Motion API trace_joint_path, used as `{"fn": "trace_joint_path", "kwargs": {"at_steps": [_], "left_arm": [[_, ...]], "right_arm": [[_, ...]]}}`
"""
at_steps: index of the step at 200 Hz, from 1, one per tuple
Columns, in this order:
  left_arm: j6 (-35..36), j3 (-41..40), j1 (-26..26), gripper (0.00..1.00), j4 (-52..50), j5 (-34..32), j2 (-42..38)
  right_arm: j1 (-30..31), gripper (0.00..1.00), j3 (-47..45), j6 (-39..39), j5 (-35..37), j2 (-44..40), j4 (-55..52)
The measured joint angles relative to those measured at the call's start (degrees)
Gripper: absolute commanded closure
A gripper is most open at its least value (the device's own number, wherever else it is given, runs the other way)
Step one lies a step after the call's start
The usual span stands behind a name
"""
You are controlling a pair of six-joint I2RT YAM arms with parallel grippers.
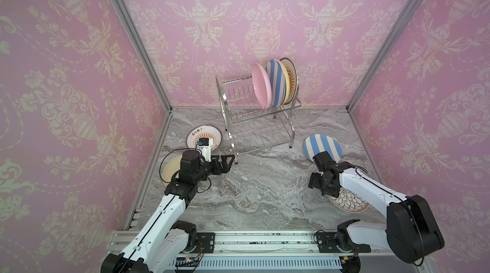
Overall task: Load plates into a dish rack
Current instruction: Move the plate to the center of the table.
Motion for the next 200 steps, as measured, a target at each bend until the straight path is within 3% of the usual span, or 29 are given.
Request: {"fn": "trace_joint_path", "kwargs": {"at_steps": [42,122,200], "left_arm": [[0.44,0.0,0.0,0.01,-0.22,-0.02,0.0],[0.76,0.0,-0.33,0.01,-2.51,-0.07,-0.31],[1.22,0.0,-0.33,0.01,-2.75,-0.09,-0.55]], "right_arm": [[0.46,0.19,1.03,-0.61,-2.99,0.59,2.89],[11.61,0.19,8.83,0.55,-7.41,10.38,9.16],[21.18,0.19,23.69,0.44,-13.4,26.47,18.64]]}}
